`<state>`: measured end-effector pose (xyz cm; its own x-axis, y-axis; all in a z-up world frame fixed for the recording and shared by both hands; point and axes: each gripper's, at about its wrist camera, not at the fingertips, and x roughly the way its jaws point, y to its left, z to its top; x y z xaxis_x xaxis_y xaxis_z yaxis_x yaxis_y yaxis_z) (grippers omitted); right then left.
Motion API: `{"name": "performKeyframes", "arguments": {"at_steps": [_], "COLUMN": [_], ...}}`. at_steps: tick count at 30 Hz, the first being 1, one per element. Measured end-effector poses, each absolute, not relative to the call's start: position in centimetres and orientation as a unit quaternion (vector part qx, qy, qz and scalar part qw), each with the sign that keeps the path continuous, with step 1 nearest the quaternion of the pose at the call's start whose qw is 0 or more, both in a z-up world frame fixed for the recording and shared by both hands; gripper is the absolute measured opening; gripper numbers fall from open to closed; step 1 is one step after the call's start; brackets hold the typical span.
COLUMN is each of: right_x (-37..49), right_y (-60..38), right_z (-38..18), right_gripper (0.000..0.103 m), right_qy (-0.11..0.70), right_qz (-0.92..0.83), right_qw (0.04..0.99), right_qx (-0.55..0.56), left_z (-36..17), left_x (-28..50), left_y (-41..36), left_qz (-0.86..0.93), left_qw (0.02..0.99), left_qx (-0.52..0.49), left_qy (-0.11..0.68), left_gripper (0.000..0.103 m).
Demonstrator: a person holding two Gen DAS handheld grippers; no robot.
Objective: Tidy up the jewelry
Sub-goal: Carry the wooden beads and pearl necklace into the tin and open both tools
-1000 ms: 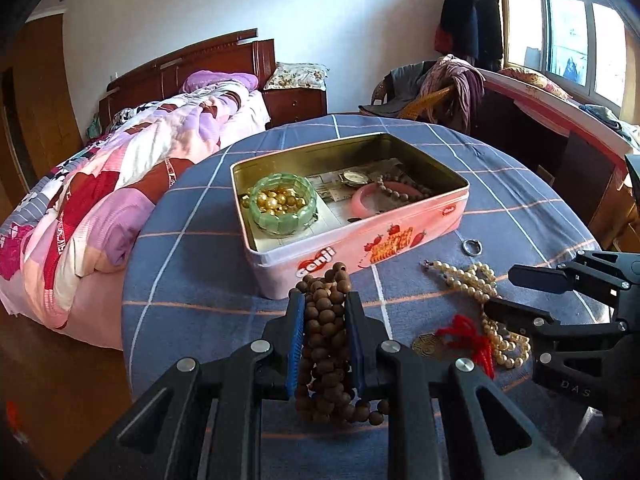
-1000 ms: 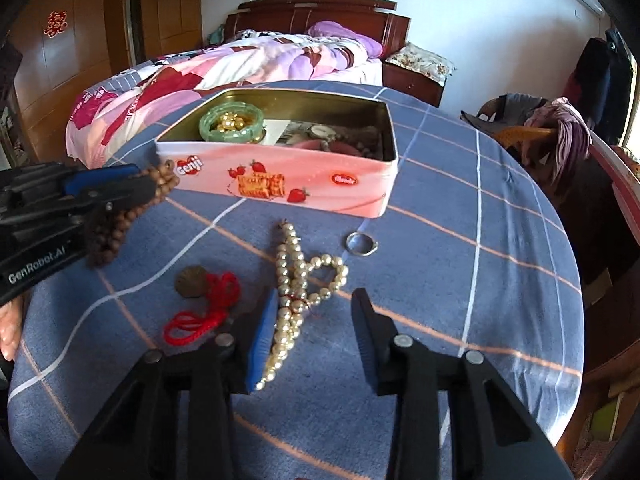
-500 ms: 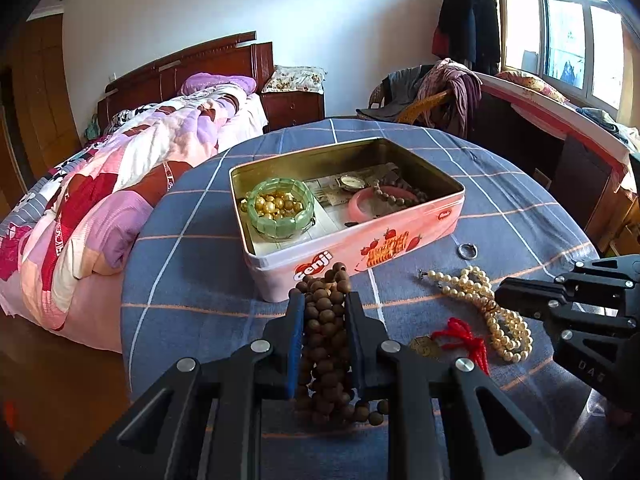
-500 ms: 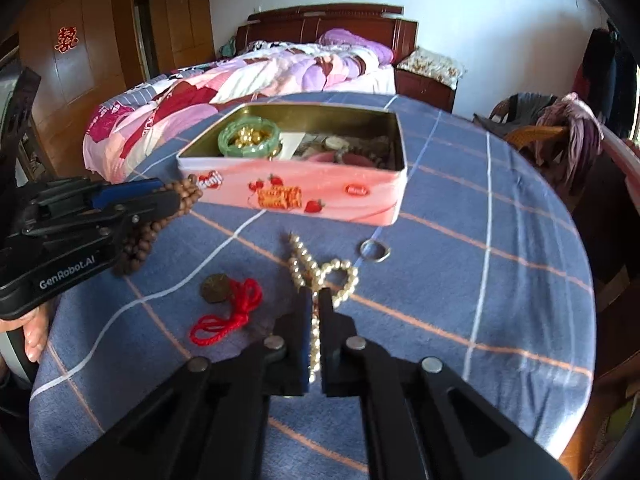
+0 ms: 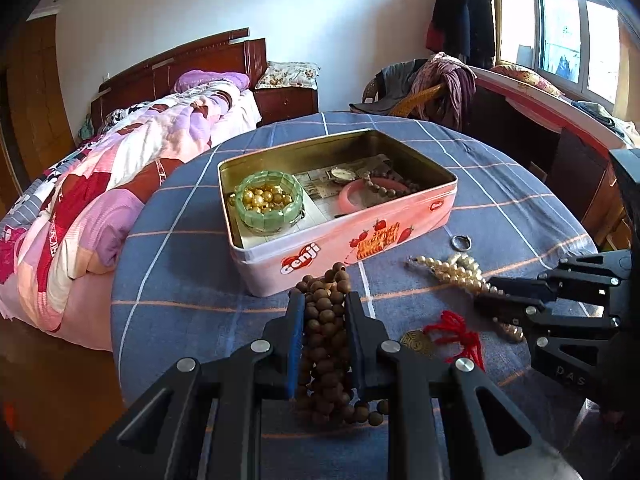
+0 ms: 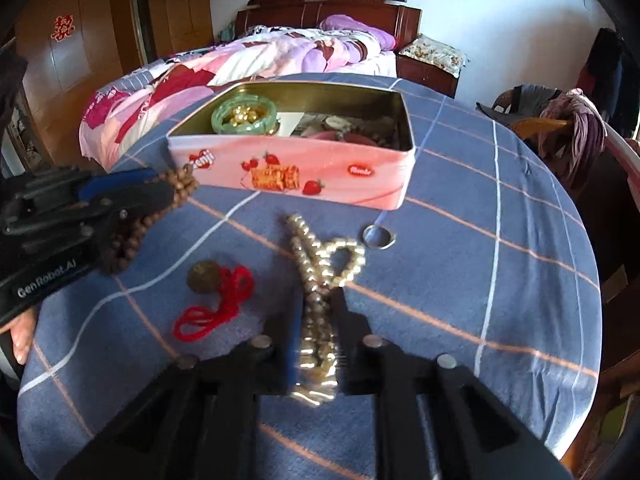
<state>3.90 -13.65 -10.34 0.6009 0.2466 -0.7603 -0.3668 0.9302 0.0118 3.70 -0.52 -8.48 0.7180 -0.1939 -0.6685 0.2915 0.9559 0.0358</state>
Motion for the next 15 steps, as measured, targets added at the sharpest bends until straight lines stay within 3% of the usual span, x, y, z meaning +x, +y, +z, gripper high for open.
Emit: {"name": "performKeyframes", "arguments": {"at_steps": [15], "right_x": [3.1], "right_y": [-14.0], "right_z": [-5.5], "right_gripper": [0.015], "right_qy": [0.326], "right_qz": [0.173], "right_qw": [0.927], "right_qx": [-0.074], "left_z": [-3.8], "left_x": [4.2], "left_y": [-0.2], "left_qz": [-0.142], "left_qw": [0.941], "left_qx": [0.069], "left_qy": [0.3], "left_gripper": [0.02]}}
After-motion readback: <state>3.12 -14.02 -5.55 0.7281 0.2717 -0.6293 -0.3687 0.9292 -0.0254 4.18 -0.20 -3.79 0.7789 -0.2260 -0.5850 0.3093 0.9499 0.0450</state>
